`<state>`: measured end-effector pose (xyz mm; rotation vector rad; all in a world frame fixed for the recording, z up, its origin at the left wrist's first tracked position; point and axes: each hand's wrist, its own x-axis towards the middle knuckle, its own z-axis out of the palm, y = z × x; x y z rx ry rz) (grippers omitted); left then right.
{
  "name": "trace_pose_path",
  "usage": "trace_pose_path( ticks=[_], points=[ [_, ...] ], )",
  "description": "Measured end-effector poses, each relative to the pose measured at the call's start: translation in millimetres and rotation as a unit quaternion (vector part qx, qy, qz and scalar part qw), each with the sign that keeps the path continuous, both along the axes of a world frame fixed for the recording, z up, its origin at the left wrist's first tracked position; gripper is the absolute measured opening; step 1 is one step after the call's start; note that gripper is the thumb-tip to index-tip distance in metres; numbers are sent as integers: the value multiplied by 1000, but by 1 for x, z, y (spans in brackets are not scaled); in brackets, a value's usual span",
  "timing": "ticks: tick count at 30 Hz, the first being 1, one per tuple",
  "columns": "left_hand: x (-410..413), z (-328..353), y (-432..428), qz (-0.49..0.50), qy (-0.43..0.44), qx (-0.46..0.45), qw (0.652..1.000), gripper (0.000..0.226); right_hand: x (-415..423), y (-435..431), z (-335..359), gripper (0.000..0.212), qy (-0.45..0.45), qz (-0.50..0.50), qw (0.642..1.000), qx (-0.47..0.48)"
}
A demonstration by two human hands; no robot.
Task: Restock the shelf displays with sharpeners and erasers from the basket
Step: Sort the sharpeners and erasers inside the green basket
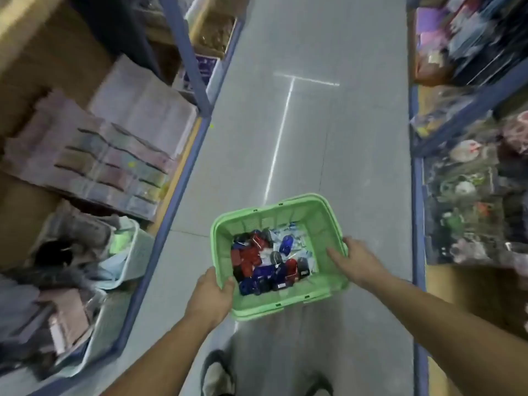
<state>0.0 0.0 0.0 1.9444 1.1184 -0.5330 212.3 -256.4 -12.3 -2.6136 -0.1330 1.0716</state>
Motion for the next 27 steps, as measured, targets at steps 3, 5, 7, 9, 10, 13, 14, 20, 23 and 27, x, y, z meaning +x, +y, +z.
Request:
trace_pose_path(
  ticks=[3, 5, 7, 9, 10, 13, 14, 20, 23, 27],
  points=[
    [1, -68, 5, 54, -8, 8, 998, 27, 14, 2, -61, 83, 4, -21, 1000, 10],
    [1, -100, 2, 86, 1, 2, 996, 31, 20, 6, -88, 87, 2, -59, 998, 35],
    [-1, -121, -5, 109, -13, 14, 994, 38, 24, 7, -112, 95, -20, -96, 994, 52],
    [-1, -130, -9, 108, -17, 52, 993, 30, 30, 8, -128, 101, -38, -128, 990, 38],
    [0, -132, -10, 108, -13, 73, 991, 25, 34, 7, -135, 96, -44, -130, 990, 27],
    [0, -127, -5, 102, -4, 113, 988, 25, 40, 10, -129, 72, -55, -127, 990, -18],
    [-2, -124, -1, 93, -2, 118, 989, 25, 39, 10, -121, 65, -50, -125, 991, -24],
    [-6, -65, 14, 52, -27, 159, 986, 26, 23, -12, -51, 36, -72, -93, 993, -1],
    [-1, -5, 18, 37, -49, 183, 981, 27, 16, -24, 19, 33, -81, -103, 990, 42],
    [9, 107, 11, 60, -75, 184, 978, 34, 6, -44, 143, 38, -86, -125, 986, 73]
  ],
)
